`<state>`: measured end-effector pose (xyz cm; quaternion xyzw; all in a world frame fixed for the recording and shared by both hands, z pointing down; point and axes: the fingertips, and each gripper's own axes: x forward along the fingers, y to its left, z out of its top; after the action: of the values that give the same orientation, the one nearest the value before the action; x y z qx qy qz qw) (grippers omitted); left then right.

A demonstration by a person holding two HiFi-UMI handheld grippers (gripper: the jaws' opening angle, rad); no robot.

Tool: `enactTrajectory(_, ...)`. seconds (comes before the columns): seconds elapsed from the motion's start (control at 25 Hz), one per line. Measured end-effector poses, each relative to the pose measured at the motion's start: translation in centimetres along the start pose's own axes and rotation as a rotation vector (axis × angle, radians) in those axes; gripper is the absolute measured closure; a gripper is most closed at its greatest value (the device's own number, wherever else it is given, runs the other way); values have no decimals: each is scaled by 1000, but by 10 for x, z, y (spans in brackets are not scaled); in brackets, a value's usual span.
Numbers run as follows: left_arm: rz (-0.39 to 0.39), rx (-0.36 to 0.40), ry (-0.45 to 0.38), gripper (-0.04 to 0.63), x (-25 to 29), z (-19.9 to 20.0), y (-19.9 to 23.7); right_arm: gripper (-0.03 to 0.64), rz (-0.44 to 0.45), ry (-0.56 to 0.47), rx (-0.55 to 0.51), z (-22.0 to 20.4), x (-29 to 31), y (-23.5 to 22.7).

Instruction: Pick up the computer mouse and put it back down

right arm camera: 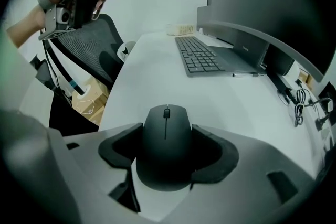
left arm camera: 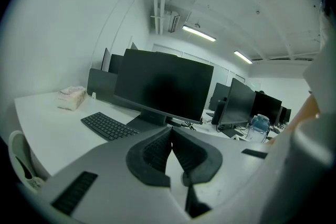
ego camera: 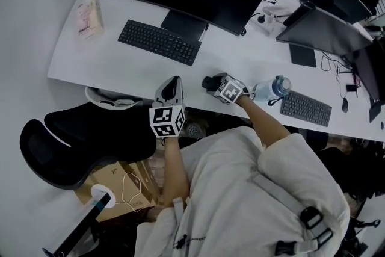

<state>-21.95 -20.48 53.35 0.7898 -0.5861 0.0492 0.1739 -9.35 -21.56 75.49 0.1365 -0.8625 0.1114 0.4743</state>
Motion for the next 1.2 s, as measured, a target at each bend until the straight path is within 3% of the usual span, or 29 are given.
enactTrajectory(0.4,9,5,3,574,3,-3,5,318,9,21,-5,0,1,1)
enactTrajectory(1.2,-36,38,-2,574,12,7,-3,319,-58,-9,72,10,-11,-10)
